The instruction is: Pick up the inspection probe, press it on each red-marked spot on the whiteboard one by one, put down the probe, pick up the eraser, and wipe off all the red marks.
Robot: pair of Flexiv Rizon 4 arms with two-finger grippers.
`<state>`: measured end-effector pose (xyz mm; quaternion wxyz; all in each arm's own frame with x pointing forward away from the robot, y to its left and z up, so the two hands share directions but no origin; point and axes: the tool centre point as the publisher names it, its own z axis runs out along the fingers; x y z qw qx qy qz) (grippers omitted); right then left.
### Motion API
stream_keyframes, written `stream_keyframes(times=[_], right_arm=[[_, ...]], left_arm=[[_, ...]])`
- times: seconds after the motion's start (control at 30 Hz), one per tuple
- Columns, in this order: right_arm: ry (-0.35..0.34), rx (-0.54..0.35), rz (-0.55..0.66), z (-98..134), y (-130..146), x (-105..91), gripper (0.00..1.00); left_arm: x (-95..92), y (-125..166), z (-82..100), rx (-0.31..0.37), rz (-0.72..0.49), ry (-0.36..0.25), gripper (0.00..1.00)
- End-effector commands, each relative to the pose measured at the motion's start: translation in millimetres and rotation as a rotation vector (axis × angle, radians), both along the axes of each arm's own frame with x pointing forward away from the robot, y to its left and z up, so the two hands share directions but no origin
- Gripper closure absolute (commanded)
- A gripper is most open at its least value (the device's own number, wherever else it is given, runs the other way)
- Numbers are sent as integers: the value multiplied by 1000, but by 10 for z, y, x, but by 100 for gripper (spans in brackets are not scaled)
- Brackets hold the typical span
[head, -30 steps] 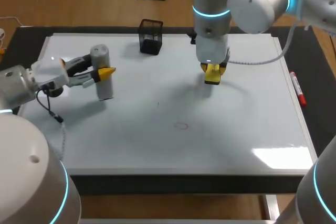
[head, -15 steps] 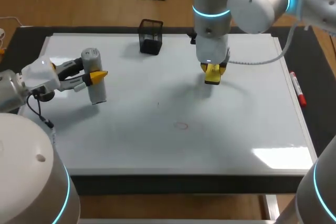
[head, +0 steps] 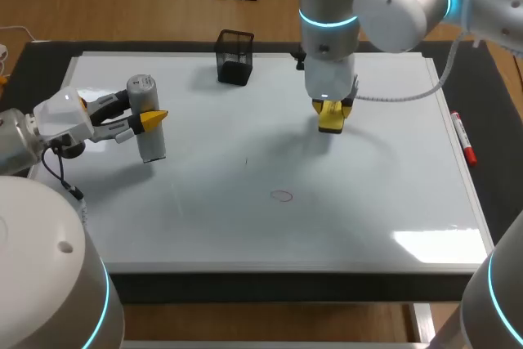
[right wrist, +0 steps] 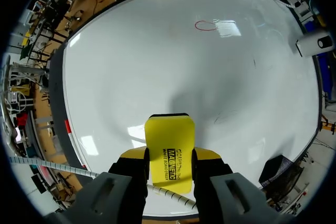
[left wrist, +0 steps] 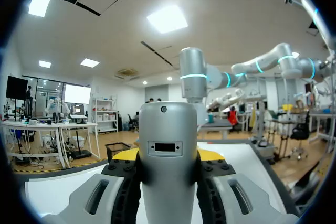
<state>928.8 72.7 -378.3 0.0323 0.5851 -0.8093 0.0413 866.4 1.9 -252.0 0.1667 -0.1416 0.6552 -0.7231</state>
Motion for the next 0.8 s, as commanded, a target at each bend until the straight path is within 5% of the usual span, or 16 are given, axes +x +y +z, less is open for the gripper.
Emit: stream_keyframes(times=[0.03,0.8], right_arm=[[0,-21,0,4,106,-124,100],[-14,34,85,-66,935,-1203,100]], left_arm=[[-5,2,11,0,0,0,100],[-5,2,11,0,0,0,100]])
